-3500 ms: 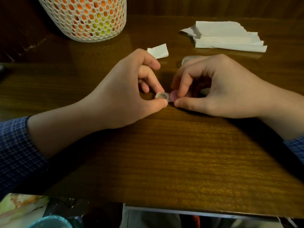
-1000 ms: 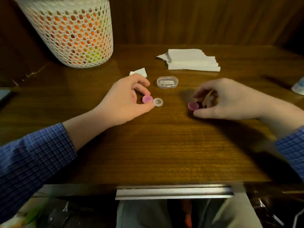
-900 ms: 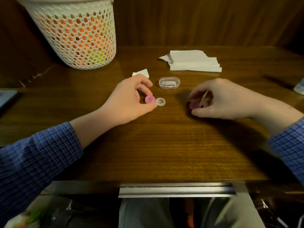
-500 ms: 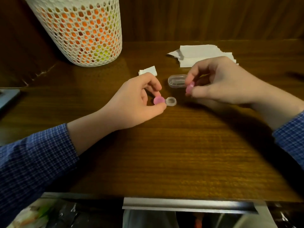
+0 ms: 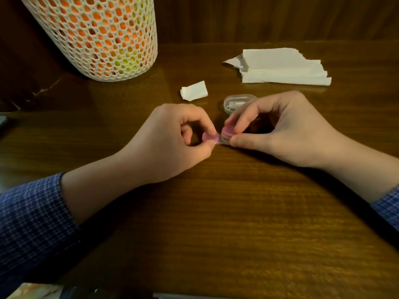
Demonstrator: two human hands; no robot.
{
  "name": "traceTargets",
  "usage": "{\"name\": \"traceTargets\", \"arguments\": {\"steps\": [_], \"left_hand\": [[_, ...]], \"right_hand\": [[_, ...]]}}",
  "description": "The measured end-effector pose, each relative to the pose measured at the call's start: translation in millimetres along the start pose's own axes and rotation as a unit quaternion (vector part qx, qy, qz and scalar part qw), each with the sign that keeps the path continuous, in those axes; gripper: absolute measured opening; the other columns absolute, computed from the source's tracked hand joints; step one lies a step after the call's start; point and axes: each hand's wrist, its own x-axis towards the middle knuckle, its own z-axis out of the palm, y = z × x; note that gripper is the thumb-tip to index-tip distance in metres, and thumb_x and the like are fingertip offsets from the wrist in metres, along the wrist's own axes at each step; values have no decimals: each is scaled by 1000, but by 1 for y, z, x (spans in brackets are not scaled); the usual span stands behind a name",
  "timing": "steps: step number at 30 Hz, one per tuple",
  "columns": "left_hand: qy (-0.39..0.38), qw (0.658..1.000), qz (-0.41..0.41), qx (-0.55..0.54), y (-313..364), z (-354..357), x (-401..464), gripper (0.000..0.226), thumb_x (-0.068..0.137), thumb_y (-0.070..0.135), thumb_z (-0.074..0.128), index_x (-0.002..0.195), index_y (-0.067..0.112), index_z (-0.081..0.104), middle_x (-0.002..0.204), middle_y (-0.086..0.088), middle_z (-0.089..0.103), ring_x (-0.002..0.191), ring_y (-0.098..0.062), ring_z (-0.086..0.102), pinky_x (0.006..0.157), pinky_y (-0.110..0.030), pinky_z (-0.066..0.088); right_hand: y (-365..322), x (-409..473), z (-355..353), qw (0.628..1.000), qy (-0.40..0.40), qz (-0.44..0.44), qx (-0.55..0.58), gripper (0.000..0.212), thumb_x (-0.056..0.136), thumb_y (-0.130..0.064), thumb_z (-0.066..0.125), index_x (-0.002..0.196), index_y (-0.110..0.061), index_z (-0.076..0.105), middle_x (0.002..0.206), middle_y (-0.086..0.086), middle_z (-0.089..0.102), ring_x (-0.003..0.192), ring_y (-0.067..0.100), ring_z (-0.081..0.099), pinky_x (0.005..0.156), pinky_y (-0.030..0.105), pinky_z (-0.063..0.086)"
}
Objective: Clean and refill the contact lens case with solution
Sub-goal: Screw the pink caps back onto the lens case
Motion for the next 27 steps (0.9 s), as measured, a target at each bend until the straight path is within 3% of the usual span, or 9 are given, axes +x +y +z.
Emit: {"name": "traceTargets", "arguments": {"steps": [13,19,27], "left_hand": [[3,1000,5,1,0,-1,-1,13,86,22,81,97,28,77,65,3,66,47,-9,50,45,-13,36],[3,1000,11,0,1,-1,-1,13,87,20,81,98,25,77,64,5,64,46,-6,51,43,-12,35],[4,1000,14,-2,0,-1,0,13,87,20,81,97,26,77,63,4,64,45,-7,50,44,-12,35]], "right_hand": [[-2,0,4,999,-9,-5,-47,15,79,-26,84,94,-28,81,95,-13,78,94,7,71,91,22,55],[-5,0,6,999,-12,8,-43,18,75,-33,82,92,-30,80,91,-13,77,89,10,69,83,32,58],[-6,0,6,999,-4,13,-49,16,76,-34,83,91,-29,80,91,-13,77,89,7,70,84,27,57]]}}
